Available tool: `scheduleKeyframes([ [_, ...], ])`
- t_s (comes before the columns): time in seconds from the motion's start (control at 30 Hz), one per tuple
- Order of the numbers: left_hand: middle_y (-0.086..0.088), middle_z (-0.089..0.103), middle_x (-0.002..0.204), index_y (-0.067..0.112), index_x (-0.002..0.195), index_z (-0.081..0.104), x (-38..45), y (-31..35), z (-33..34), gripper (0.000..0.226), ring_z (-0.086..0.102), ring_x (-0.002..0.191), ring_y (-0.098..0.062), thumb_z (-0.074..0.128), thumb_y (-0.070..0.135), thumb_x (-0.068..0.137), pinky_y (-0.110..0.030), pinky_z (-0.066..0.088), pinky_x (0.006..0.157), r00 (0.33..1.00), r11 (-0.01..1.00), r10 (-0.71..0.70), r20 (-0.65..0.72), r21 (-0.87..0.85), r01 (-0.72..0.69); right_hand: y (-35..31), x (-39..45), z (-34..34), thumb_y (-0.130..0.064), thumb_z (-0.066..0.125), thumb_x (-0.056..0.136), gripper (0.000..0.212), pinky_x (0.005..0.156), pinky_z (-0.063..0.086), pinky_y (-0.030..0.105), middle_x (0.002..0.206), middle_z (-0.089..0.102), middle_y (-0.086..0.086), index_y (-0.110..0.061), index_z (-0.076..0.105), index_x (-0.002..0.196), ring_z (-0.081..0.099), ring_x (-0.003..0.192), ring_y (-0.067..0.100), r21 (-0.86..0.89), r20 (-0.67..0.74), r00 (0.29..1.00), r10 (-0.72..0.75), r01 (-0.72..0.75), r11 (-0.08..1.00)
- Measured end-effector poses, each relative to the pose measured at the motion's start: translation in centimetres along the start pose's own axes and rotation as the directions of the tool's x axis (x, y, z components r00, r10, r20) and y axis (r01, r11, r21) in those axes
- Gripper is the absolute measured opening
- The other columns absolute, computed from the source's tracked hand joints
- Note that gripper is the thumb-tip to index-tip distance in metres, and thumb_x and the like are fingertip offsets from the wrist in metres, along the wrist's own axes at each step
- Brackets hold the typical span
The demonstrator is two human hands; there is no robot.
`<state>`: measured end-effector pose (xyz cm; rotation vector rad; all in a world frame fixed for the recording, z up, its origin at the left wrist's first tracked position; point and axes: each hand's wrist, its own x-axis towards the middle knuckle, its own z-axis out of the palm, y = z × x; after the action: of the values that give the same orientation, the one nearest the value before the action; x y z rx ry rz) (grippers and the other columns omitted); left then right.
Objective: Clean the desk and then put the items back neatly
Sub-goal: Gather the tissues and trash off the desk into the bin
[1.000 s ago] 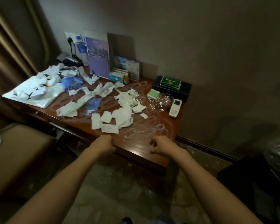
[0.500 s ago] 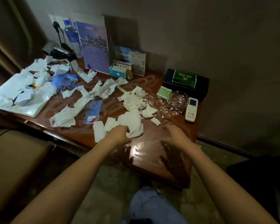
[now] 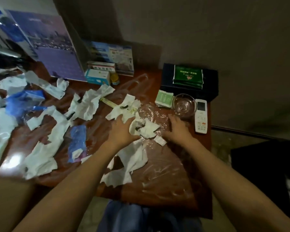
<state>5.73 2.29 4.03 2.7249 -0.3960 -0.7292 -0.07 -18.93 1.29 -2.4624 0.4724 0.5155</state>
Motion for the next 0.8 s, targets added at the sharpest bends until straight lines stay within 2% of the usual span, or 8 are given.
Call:
scheduleKeyframes([
  [0.1, -0.014, 0.014, 0.155, 0.030, 0.145, 0.034, 3.0, 0.3, 0.0, 0.081, 0.015, 0.141, -0.033, 0.073, 0.047, 0.076, -0.043, 0.022, 0.112, 0.997, 0.998, 0.052, 0.051, -0.049, -0.050, 0.0, 1.1, 1.6, -0.039, 0.067, 0.084, 0.081, 0.110, 0.027, 0.037, 0.148, 0.033, 0.014, -0.011, 0.024, 0.147, 0.032, 0.134, 0.032, 0.019, -0.017, 0.998, 0.062, -0.061, 0.998],
  [0.23, -0.009, 0.035, 0.145, 0.029, 0.140, 0.042, 5.9, 0.7, 1.1, 0.076, 0.036, 0.132, -0.029, 0.074, 0.048, 0.073, -0.039, 0.035, 0.106, 0.985, 0.985, 0.129, 0.118, -0.128, -0.114, -0.5, 2.3, 3.1, -0.045, 0.062, 0.086, 0.083, 0.104, 0.031, 0.042, 0.146, 0.030, 0.010, -0.018, 0.017, 0.150, 0.031, 0.132, 0.031, -0.069, -0.071, 0.981, 0.178, -0.183, 0.981],
  [0.33, -0.006, 0.037, 0.141, 0.031, 0.138, 0.042, 6.7, 1.5, 2.4, 0.072, 0.035, 0.128, -0.029, 0.069, 0.054, 0.075, -0.039, 0.034, 0.101, 0.977, 0.989, 0.147, 0.157, -0.016, -0.146, -0.7, 3.0, 3.9, -0.043, 0.061, 0.087, 0.071, 0.102, 0.033, 0.041, 0.138, 0.039, 0.009, -0.018, 0.028, 0.145, 0.036, 0.128, 0.029, -0.056, -0.102, 0.968, 0.229, -0.235, 0.970],
  [0.47, -0.006, 0.035, 0.135, 0.027, 0.126, 0.048, 7.2, 2.4, 3.6, 0.058, 0.029, 0.126, -0.028, 0.066, 0.053, 0.077, -0.044, 0.032, 0.098, 0.979, 0.980, 0.125, 0.159, 0.134, -0.147, -0.3, 3.3, 4.9, -0.031, 0.058, 0.091, 0.039, 0.096, 0.036, 0.039, 0.122, 0.053, 0.009, -0.013, 0.049, 0.125, 0.046, 0.116, 0.026, 0.137, -0.153, 0.948, 0.278, -0.258, 0.956],
  [0.57, -0.007, 0.035, 0.131, 0.023, 0.121, 0.051, 7.5, 2.4, 4.5, 0.051, 0.031, 0.122, -0.029, 0.066, 0.047, 0.079, -0.045, 0.034, 0.097, 0.978, 0.978, 0.126, 0.166, 0.147, -0.150, 0.0, 3.6, 5.4, -0.020, 0.058, 0.091, 0.018, 0.086, 0.035, 0.034, 0.102, 0.059, 0.013, -0.005, 0.061, 0.100, 0.052, 0.101, 0.029, 0.269, -0.174, 0.933, 0.315, -0.263, 0.927],
  [0.63, -0.008, 0.040, 0.127, 0.019, 0.118, 0.053, 7.9, 2.3, 4.9, 0.043, 0.035, 0.117, -0.029, 0.064, 0.040, 0.082, -0.039, 0.036, 0.094, 0.972, 0.978, 0.159, 0.175, 0.110, -0.180, -0.1, 3.7, 5.4, -0.012, 0.060, 0.088, 0.007, 0.071, 0.029, 0.027, 0.086, 0.057, 0.009, -0.009, 0.061, 0.081, 0.052, 0.087, 0.026, 0.381, -0.181, 0.915, 0.362, -0.274, 0.883],
  [0.67, -0.009, 0.044, 0.124, 0.015, 0.116, 0.055, 8.2, 2.2, 5.0, 0.038, 0.037, 0.114, -0.029, 0.062, 0.036, 0.084, -0.037, 0.036, 0.092, 0.965, 0.977, 0.179, 0.190, 0.078, -0.197, -0.1, 3.7, 5.4, -0.010, 0.060, 0.086, 0.010, 0.067, 0.026, 0.026, 0.082, 0.054, 0.006, -0.011, 0.060, 0.076, 0.050, 0.081, 0.022, 0.432, -0.179, 0.906, 0.384, -0.279, 0.858],
  [0.8, -0.013, 0.052, 0.094, 0.005, 0.086, 0.058, 9.1, 1.8, 4.9, 0.014, 0.049, 0.095, -0.031, 0.065, 0.016, 0.080, -0.031, 0.028, 0.068, 0.951, 0.964, 0.252, 0.178, -0.138, -0.229, -0.5, 3.7, 5.2, -0.019, 0.060, 0.077, 0.010, 0.057, 0.030, 0.024, 0.073, 0.054, 0.001, -0.012, 0.057, 0.070, 0.046, 0.066, 0.013, 0.571, -0.173, 0.880, 0.442, -0.276, 0.773],
])
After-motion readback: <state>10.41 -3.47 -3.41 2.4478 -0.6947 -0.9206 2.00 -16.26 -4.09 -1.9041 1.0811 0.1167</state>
